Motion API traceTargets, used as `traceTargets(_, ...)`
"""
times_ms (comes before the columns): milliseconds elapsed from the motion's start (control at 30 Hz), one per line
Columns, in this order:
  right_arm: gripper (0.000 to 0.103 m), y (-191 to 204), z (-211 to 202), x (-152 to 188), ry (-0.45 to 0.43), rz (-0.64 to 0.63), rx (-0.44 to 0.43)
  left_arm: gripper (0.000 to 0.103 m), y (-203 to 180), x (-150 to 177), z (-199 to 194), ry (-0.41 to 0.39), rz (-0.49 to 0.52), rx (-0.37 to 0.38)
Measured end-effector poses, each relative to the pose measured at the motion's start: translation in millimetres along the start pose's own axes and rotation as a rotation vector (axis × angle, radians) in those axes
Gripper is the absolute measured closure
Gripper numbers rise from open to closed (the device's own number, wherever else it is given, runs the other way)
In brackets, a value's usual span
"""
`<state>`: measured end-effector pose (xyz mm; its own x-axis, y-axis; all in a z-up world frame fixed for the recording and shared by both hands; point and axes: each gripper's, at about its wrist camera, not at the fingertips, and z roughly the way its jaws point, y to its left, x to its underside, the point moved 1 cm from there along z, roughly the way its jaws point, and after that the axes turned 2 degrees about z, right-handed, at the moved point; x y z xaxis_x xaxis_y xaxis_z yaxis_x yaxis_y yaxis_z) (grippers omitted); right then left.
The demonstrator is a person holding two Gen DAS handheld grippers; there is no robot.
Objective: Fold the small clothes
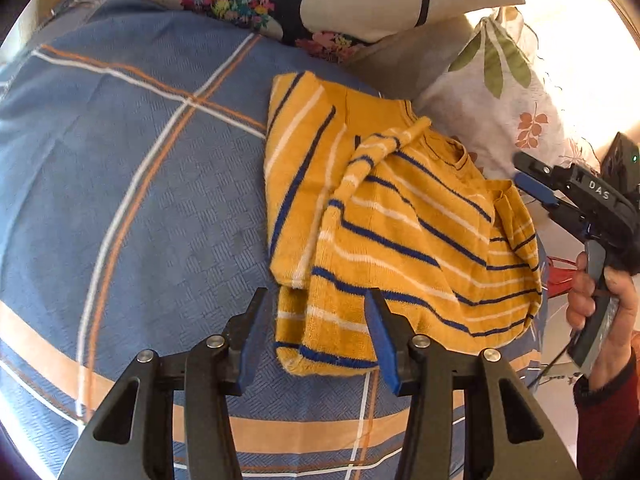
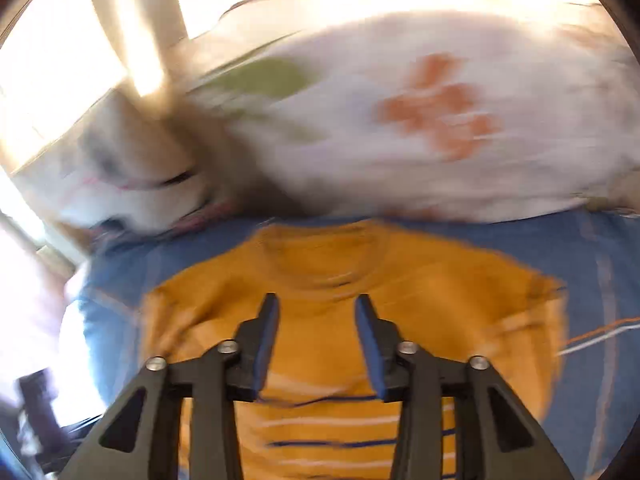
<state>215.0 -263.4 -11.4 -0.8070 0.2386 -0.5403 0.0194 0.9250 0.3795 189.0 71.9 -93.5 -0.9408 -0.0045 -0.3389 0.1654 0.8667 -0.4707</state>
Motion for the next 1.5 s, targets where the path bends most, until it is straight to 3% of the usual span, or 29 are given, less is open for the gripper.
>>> traceTargets(33,0.057,18,12,4,0.045,-0.022,-0.049,0.067,3,2,2,0.008,-0.012,0.015)
traceTargets(67,0.057,31,25,7,0.081,-0.037,-0.078,0.083,6,2,5,0.020,-0.024,0.025)
traceTargets(100,0.057,44,39,10,0.116,-0.051,-0.101,0.090,9,3,7,0.032,-0.037,0.038)
traceTargets(267,0.057,75,109,6,0.245,-0.004,-0.142,0.090,27,5,-8,-0.002,-0.109,0.090)
traceTargets(333,0.054,86,123,13,0.278,0.016,-0.169,0.088,32,8,-14,-0.025,-0.131,0.108)
traceTargets(400,0.044,102,133,11,0.301,-0.022,-0.167,0.069,36,11,-13,-0.029,-0.137,0.130)
traceTargets(500,0.038,139,143,14,0.343,-0.108,-0.169,0.056,37,15,-7,-0.031,-0.172,0.205)
traceTargets(567,0.028,158,152,17,0.375,-0.187,-0.126,0.054,32,16,2,-0.022,-0.171,0.225)
traceTargets(667,0.023,181,166,29,0.411,-0.322,-0.015,0.055,24,15,10,-0.027,-0.153,0.219)
traceTargets(767,0.021,202,175,44,0.414,-0.455,0.109,0.090,22,15,14,0.003,-0.176,0.266)
traceTargets(833,0.021,212,178,53,0.410,-0.526,0.187,0.090,22,16,12,-0.003,-0.188,0.270)
traceTargets(900,0.026,219,179,60,0.390,-0.573,0.236,0.090,19,19,7,-0.009,-0.195,0.276)
traceTargets(933,0.041,219,177,60,0.378,-0.571,0.242,0.090,18,23,2,-0.010,-0.197,0.284)
traceTargets(967,0.065,218,173,58,0.364,-0.571,0.262,0.090,13,24,0,-0.014,-0.192,0.286)
traceTargets(1033,0.082,208,164,51,0.354,-0.537,0.233,0.090,0,27,-8,-0.026,-0.168,0.285)
traceTargets(1233,0.086,142,98,20,0.231,-0.299,0.027,0.090,-66,29,-20,-0.059,-0.056,0.279)
traceTargets(1500,0.086,34,9,-3,0.078,-0.112,-0.083,0.090,-180,55,7,-0.014,0.077,0.324)
